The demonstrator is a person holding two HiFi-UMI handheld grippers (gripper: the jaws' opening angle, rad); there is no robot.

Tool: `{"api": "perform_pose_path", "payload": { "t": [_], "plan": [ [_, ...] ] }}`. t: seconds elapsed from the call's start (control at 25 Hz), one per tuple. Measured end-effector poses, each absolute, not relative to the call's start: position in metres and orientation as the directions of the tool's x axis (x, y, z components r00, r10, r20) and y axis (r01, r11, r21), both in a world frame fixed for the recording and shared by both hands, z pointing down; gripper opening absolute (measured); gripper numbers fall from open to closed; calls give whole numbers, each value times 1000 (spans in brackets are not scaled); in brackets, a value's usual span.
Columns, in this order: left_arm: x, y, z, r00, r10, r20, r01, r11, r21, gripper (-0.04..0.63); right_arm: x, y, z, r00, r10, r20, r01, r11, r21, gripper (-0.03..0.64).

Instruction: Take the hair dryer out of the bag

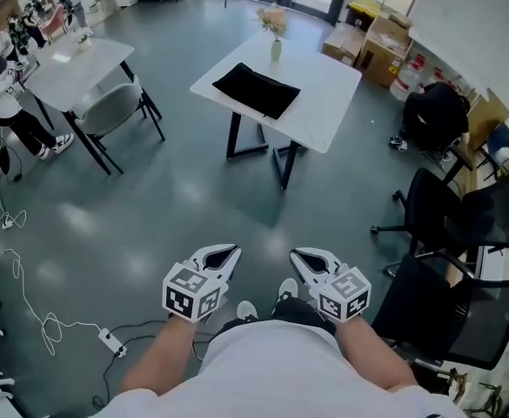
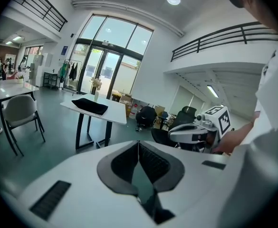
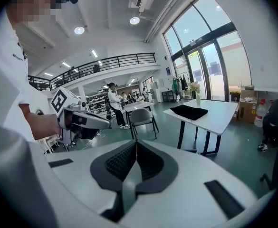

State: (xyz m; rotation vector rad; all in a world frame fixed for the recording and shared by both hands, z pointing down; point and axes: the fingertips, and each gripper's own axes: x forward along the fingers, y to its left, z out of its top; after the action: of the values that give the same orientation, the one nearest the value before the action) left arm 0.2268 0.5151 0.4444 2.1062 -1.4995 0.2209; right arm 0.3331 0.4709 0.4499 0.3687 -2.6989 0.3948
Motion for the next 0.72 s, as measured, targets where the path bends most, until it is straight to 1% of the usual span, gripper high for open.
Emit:
{"api": "perform_pose_path", "payload": {
  "t": [0.36,0.72],
  "plan": [
    [207,515,454,343,-828,444,-919,-198,340,18,305,460,453,-902,-158,402,-269,933,-238,17],
    [177,472,456,315,-830,460,-930,-172,326,18,266,405,456,-918,-140,371,-253,927,-278,17]
  ]
}}
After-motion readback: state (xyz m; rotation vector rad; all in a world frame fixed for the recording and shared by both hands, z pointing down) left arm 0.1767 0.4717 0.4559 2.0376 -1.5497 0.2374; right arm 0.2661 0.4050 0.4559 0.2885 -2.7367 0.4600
